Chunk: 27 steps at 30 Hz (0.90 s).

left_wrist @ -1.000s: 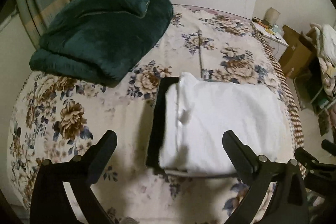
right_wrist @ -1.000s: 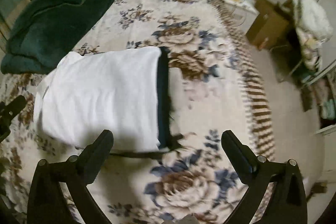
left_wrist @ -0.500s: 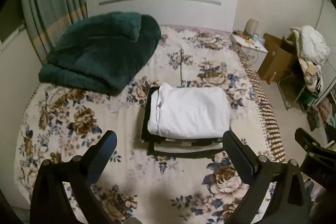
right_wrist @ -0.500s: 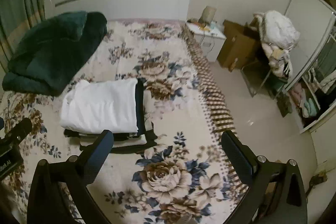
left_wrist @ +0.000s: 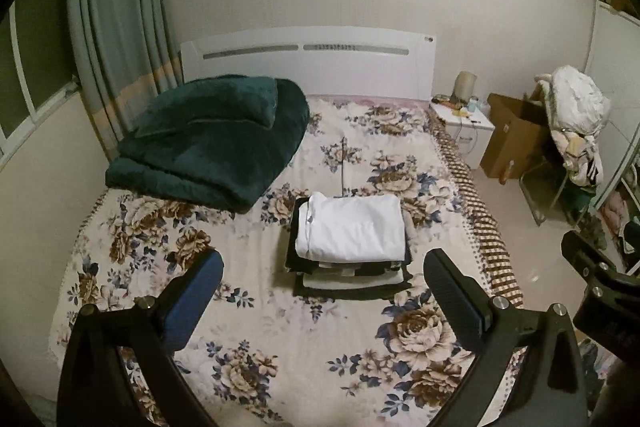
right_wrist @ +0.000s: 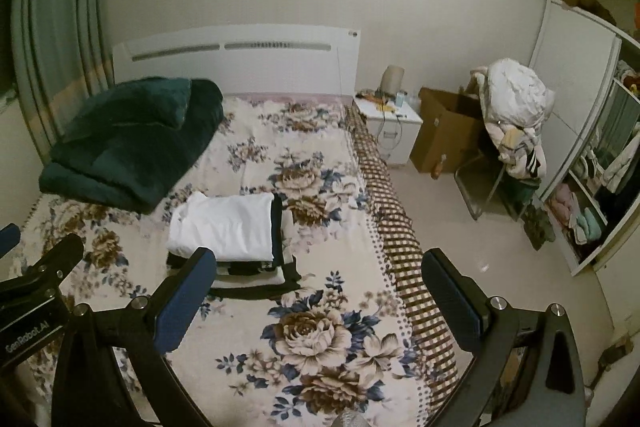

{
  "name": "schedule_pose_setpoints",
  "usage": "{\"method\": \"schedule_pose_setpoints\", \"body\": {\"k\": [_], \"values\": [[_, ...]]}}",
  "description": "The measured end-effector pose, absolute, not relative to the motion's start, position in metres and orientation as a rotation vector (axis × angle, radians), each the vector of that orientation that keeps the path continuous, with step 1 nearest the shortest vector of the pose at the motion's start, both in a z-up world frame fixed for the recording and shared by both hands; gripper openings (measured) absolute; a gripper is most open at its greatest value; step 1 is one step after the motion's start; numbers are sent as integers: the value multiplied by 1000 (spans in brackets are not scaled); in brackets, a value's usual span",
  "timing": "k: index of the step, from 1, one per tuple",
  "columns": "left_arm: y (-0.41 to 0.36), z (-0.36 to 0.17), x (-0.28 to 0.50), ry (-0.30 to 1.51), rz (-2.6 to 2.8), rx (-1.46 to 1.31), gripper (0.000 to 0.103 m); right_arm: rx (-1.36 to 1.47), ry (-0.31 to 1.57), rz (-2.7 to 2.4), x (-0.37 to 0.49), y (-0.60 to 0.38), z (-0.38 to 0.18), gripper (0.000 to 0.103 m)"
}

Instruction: Fold small clothes

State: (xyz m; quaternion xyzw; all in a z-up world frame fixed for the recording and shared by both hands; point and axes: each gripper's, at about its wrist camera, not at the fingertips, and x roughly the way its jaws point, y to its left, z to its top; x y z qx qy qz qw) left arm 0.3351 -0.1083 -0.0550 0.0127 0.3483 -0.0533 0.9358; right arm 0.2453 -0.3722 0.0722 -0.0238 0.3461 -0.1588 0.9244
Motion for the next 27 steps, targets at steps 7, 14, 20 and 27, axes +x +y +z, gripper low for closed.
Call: {"method": "schedule_pose_setpoints", "body": {"k": [7,14,20,27], "values": [[-103,-29,295,670,-100,20,103,-30,648,-318,195,-364,117,103],[-99,-16,269,648,-99,14,103,-29,614,-303,158,-355,144,103],[-98,-12,259,643,-92,8,103,-28,617,-286,145,-354,151,103],[-96,-8,252,637,-86,-4,103,-42,609,-272,146,-354,156,103]]}}
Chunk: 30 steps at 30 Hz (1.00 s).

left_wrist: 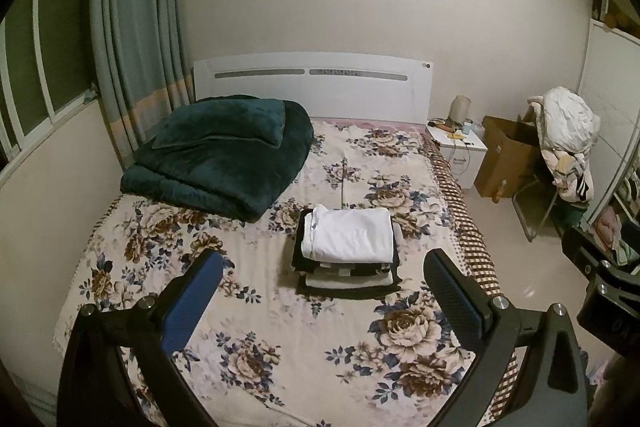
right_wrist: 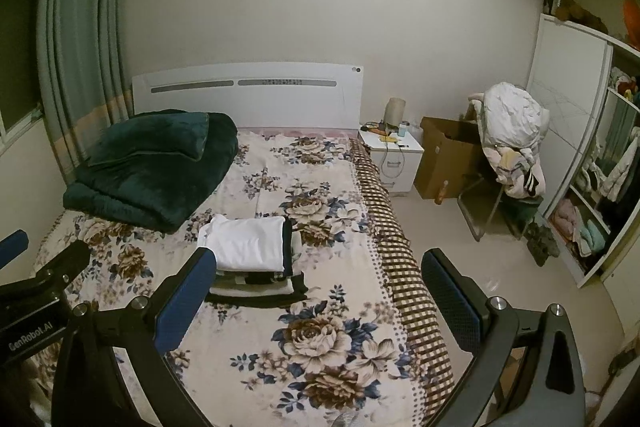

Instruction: Fold small clothes

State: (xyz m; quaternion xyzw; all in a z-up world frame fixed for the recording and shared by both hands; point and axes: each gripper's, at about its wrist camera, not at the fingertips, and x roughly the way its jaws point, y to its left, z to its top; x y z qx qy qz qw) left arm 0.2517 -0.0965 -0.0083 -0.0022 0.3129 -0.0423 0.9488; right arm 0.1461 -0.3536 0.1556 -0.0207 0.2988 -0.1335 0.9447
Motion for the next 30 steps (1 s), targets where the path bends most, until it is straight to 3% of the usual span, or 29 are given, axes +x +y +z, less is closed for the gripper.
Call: {"method": "schedule_pose_setpoints", "body": {"k": [30], "values": [[-104,8,236,614,-64,-8,103,-38,601,-230,143,-359,164,103]]}}
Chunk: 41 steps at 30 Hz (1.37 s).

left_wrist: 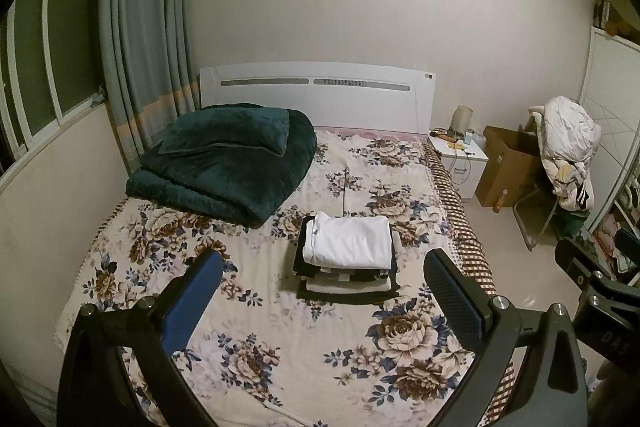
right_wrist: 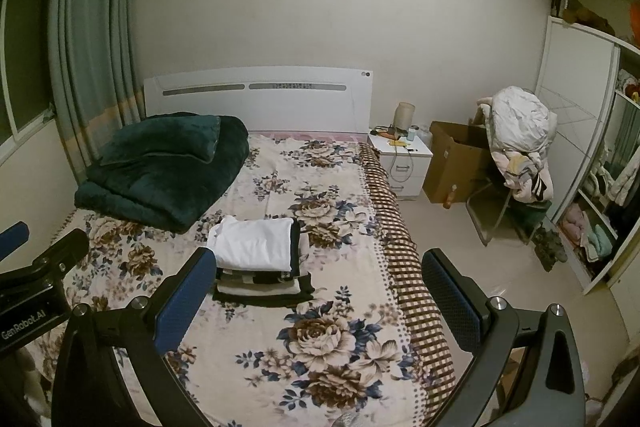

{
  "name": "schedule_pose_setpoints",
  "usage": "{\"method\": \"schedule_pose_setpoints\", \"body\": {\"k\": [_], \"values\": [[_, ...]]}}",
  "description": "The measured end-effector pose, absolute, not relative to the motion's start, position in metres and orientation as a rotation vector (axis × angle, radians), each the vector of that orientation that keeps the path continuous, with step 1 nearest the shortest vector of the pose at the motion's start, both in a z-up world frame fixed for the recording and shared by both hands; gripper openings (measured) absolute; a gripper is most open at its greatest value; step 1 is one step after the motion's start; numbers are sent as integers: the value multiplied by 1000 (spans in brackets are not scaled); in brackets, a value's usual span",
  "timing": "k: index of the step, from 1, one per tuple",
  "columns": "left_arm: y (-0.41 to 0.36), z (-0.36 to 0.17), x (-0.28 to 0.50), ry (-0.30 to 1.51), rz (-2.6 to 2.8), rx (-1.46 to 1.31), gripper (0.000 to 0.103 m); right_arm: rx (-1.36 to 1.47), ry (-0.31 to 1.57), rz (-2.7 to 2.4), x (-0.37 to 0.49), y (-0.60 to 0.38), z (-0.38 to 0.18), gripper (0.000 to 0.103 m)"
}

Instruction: Fold small clothes

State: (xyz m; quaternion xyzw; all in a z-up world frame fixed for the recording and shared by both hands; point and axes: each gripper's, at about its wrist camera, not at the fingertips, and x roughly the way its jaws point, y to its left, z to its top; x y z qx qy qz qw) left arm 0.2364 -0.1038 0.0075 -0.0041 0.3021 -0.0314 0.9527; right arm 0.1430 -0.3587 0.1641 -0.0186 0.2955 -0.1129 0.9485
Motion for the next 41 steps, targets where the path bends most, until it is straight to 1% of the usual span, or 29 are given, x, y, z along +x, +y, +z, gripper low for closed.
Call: {"method": "schedule_pose_setpoints", "body": {"k": [5,18,41], "values": [[-103,6,236,615,-63,-13,103,-36,603,-229,142,-359,164,103],[-107,23,231,609,-65,-15,103,-26,601,-231,136,-357,163,103],[-105,26,223,600,-48,-12,103,-19,598,-238,128,-357,161,103]]}}
